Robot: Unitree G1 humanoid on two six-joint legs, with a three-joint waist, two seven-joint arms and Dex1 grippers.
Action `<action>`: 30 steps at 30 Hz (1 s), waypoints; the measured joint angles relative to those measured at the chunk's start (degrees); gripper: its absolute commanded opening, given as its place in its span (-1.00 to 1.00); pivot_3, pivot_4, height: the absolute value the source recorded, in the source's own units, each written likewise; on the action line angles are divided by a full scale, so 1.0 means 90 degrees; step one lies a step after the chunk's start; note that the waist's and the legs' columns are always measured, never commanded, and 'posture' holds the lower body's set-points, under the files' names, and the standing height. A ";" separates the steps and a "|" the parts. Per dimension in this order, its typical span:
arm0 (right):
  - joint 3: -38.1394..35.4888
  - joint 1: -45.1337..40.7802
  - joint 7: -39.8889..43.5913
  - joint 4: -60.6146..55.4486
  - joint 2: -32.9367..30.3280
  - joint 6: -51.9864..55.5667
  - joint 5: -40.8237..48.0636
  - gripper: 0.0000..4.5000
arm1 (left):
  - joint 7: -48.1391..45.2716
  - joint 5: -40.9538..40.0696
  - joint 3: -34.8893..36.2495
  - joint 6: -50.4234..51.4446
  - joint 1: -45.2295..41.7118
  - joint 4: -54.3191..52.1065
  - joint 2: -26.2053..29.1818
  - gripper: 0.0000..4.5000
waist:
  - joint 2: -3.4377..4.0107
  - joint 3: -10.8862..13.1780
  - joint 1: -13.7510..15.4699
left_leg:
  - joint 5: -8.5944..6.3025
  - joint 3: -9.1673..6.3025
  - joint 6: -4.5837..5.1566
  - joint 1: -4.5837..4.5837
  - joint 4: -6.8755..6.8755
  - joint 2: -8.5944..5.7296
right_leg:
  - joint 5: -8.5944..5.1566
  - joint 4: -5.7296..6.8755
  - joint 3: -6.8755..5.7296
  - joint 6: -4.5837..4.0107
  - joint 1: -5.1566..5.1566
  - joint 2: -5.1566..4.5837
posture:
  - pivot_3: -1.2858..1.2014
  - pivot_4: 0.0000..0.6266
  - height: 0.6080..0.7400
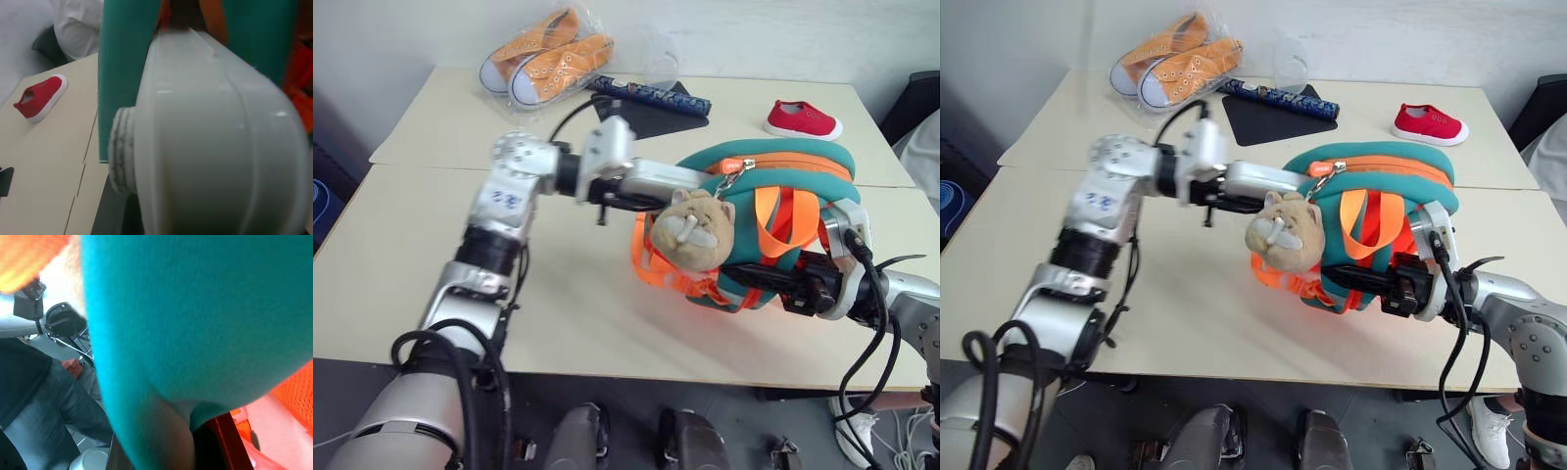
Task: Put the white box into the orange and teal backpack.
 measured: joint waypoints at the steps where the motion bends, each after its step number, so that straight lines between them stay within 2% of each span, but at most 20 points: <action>1: 0.0006 -0.0005 0.0008 0.0000 0.0015 -0.0030 -0.0011 -0.97 | 0.0130 0.0105 -0.0071 0.0042 -0.0101 0.0204 -0.0212 -0.48 | 0.0000 0.0000 0.0000 | -0.0002 0.0000 0.0003 -0.0001 0.0004 0.0000 | 0.0000 0.0002 -0.0005 0.0000 0.0000 0.0000 | 0.03 -0.52 1.00; 5: 0.0019 -0.0008 0.0007 -0.0012 0.0089 -0.0087 -0.0088 -0.97 | 0.0529 0.0358 -0.0198 -0.0082 -0.0155 0.0629 -0.0746 -0.48 | -0.0002 0.0002 -0.0028 | -0.0002 0.0001 0.0003 -0.0002 0.0005 0.0003 | 0.0000 0.0000 -0.0011 0.0000 -0.0002 -0.0002 | 0.03 -0.52 1.00; 7: 0.0019 -0.0007 -0.0044 -0.0025 0.0150 -0.0094 -0.0094 -1.00 | 0.0666 0.0369 -0.0177 -0.0113 -0.0110 0.0653 -0.0799 -0.15 | -0.0002 0.0002 -0.0026 | 0.0002 -0.0003 -0.0004 -0.0003 0.0006 0.0007 | 0.0000 0.0001 -0.0011 0.0000 -0.0004 -0.0002 | 0.03 -0.52 1.00; 11: 0.0003 0.0044 -0.0138 -0.0047 0.0209 -0.0166 -0.0131 -1.00 | 0.0856 0.0219 0.0194 -0.0202 -0.0029 0.0653 -0.0728 0.36 | -0.0002 0.0002 -0.0025 | 0.0003 -0.0010 -0.0005 -0.0005 0.0015 0.0007 | 0.0000 0.0004 -0.0006 0.0000 -0.0003 -0.0006 | 0.03 -0.52 1.00; 14: -0.0007 0.0060 -0.0207 -0.0058 0.0274 -0.0271 -0.0194 -1.00 | 0.0761 0.0005 0.0488 -0.0297 0.0000 0.0654 -0.0435 0.73 | -0.0002 0.0002 -0.0045 | 0.0003 -0.0011 -0.0006 -0.0004 0.0015 0.0008 | 0.0000 0.0005 -0.0006 -0.0001 -0.0004 -0.0006 | 0.03 -0.52 1.00; 16: -0.0004 0.0057 -0.0253 -0.0060 0.0342 -0.0359 -0.0234 -1.00 | 0.0351 -0.0272 0.0792 -0.0456 0.0084 0.0651 0.0037 0.97 | -0.0001 0.0002 -0.0094 | 0.0002 -0.0010 -0.0011 -0.0004 0.0013 0.0011 | -0.0001 0.0006 -0.0007 -0.0001 -0.0006 -0.0003 | 0.03 -0.52 1.00; 18: -0.0003 0.0078 -0.0304 -0.0051 0.0374 -0.0394 -0.0301 -1.00 | -0.0362 -0.0648 0.1186 -0.0524 0.0256 0.0573 0.0779 0.97 | 0.0000 0.0003 -0.0159 | 0.0003 -0.0012 -0.0015 -0.0004 0.0010 0.0013 | -0.0001 0.0008 -0.0012 -0.0003 -0.0007 0.0000 | 0.03 -0.52 1.00; 23: 0.0010 0.0070 -0.0334 -0.0001 0.0461 -0.0526 -0.0492 -1.00 | -0.1850 -0.1360 0.1578 -0.0319 0.1132 -0.0470 0.1900 0.97 | 0.0001 0.0003 -0.0151 | 0.0001 -0.0023 -0.0010 -0.0005 0.0018 0.0000 | -0.0001 0.0008 -0.0016 -0.0003 0.0005 -0.0008 | 0.03 -0.52 1.00; 27: 0.0016 0.0044 -0.0320 0.0089 0.0467 -0.0535 -0.0552 -1.00 | -0.1677 -0.1769 0.1610 0.0147 0.1726 -0.1948 0.1832 0.97 | 0.0001 0.0003 -0.0027 | -0.0007 -0.0043 0.0003 -0.0007 0.0034 -0.0009 | 0.0000 0.0005 -0.0020 -0.0001 0.0022 -0.0026 | 0.03 -0.52 1.00; 30: 0.0024 0.0003 -0.0285 0.0148 0.0467 -0.0533 -0.0560 -1.00 | -0.1150 -0.2012 0.1532 0.0504 0.2040 -0.3211 0.1487 0.97 | 0.0001 0.0003 -0.0022 | -0.0008 -0.0044 0.0004 -0.0006 0.0033 -0.0012 | 0.0000 0.0007 -0.0021 -0.0001 0.0025 -0.0031 | 0.03 -0.52 1.00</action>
